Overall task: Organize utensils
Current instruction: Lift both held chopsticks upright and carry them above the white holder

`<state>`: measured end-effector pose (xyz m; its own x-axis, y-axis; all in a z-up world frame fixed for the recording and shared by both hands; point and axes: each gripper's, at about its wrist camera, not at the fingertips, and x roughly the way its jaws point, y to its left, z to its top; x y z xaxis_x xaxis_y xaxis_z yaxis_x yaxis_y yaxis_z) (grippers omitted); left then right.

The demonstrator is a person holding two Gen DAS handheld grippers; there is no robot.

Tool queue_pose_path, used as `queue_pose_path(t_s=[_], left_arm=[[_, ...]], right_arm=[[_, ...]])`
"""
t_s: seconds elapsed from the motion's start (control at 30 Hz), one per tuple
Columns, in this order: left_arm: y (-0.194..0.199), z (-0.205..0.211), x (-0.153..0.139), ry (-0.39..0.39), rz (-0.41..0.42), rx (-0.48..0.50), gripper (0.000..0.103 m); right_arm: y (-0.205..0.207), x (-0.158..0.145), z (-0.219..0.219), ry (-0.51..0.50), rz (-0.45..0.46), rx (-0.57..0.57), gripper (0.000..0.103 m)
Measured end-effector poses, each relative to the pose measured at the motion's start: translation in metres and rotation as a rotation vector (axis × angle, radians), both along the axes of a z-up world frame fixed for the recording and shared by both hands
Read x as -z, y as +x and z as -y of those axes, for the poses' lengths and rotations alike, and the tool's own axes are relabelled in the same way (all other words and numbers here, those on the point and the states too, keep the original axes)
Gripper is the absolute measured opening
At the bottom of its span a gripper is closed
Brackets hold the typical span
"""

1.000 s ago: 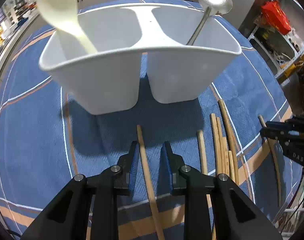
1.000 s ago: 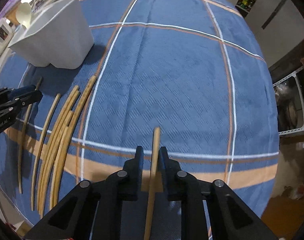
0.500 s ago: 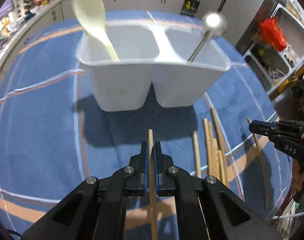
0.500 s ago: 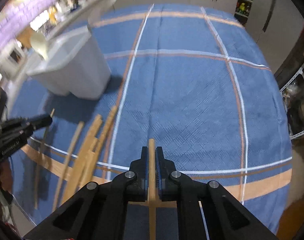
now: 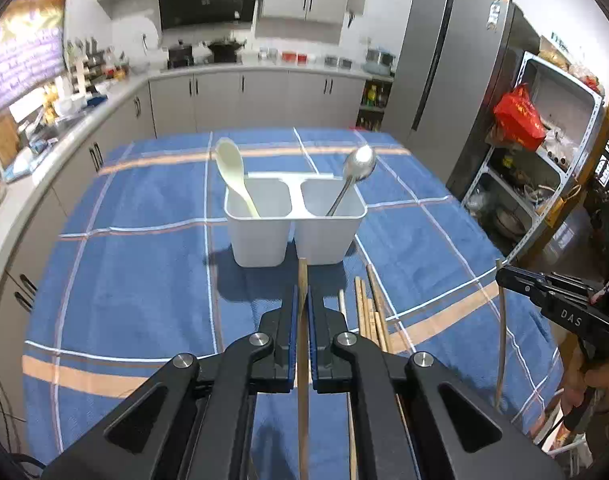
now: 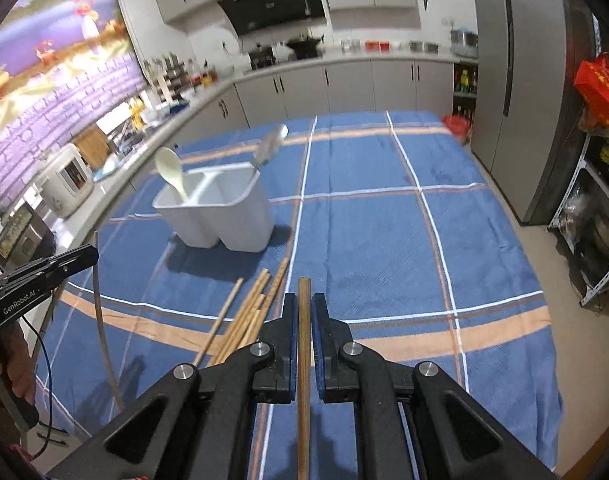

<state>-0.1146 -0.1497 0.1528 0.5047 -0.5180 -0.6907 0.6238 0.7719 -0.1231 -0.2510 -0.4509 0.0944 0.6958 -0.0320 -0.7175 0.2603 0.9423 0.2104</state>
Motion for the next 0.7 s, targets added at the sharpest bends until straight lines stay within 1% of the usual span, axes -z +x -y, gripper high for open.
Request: queue_pose_path(t_s=[0.13,0.37,0.5,0.7], left_arm=[[-0.025,-0.017,-0.014,-0.035,0.046,-0.031,0.004],[-0.053,-0.043,-0.032,-0.118,0.061,-0.076,0.004],[-0.066,-0.05,-0.038,-0.123,0.088,-0.095,0.004],[-0.075,-0.059,-0.046,-0.151,0.101,-0.102,0.004]], right_arm=[[-0.024,-0.013,-0.012,-0.03,0.065,0.004,0.007],[-0.061,-0.038,-0.027,-0.065,0.172,0.013,0.007],[-0.07,-0.047,-0.032,-0.088,0.207,0.011,0.007],[-0.075,-0.057,-0.037,-0.086,0.243,0.004,0.007]])
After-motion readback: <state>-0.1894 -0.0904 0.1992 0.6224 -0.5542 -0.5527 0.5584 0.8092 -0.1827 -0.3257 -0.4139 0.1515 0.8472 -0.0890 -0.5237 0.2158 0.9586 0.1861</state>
